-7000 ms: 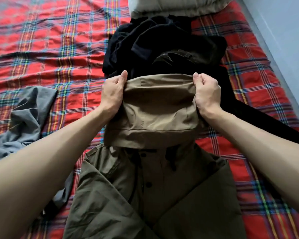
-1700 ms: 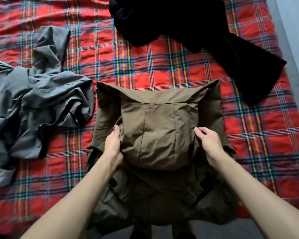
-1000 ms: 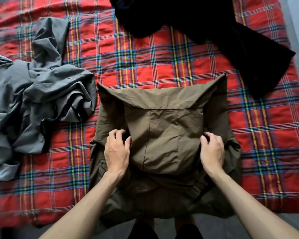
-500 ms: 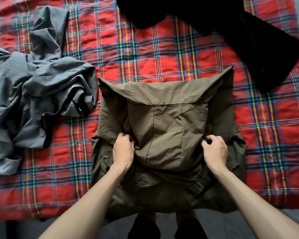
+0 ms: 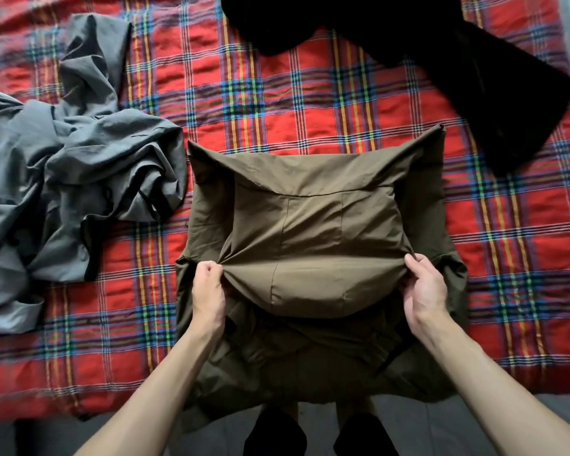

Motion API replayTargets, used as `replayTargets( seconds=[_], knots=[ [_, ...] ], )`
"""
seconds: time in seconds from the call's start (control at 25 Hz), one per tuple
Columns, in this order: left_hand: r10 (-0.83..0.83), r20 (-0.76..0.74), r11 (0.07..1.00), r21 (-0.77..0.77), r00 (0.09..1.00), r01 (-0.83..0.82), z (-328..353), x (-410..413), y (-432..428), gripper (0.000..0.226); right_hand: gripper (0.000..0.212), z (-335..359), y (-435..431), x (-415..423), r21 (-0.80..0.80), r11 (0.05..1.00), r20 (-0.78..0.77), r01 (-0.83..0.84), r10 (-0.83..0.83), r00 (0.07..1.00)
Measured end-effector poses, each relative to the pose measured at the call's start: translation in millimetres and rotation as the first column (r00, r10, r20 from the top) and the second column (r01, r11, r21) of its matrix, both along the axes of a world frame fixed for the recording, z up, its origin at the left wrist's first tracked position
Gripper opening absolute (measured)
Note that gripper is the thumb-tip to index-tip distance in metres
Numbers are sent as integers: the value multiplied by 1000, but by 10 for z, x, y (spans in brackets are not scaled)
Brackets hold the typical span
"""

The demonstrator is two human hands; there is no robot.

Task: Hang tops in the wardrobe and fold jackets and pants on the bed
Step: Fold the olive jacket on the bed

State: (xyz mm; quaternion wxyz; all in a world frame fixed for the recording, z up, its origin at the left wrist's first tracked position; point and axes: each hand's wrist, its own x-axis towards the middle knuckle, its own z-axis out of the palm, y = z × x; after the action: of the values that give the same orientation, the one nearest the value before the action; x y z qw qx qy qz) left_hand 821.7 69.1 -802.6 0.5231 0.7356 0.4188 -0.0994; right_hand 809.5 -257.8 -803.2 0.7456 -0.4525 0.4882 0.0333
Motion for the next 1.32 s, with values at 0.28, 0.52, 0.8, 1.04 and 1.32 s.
replayTargets(
  seconds=[0.28,0.52,0.8,1.04,1.32],
  knots=[
    [-259,-95,964,-90,961,251,59,227,-35,28,18,128,-51,115,-97,982,-1,-161,162,987],
    [-461,6,857,262,887,444,129,424,-184,20,15,145,-29,203,-58,981,-2,-183,183,983],
    [75,-4,978,-196,997,-74,19,328,-162,39,16,136,-20,148,-252,939,-86,-234,219,972],
    [84,-75,957,-270,994,-102,237,338,-216,56,23,51,-62,137,-236,938,-151,-253,221,963],
    [-97,-76,855,-517,992,44,323,172,-267,36,47,163,-102,90,235,959,-40,-156,170,985]
  ],
)
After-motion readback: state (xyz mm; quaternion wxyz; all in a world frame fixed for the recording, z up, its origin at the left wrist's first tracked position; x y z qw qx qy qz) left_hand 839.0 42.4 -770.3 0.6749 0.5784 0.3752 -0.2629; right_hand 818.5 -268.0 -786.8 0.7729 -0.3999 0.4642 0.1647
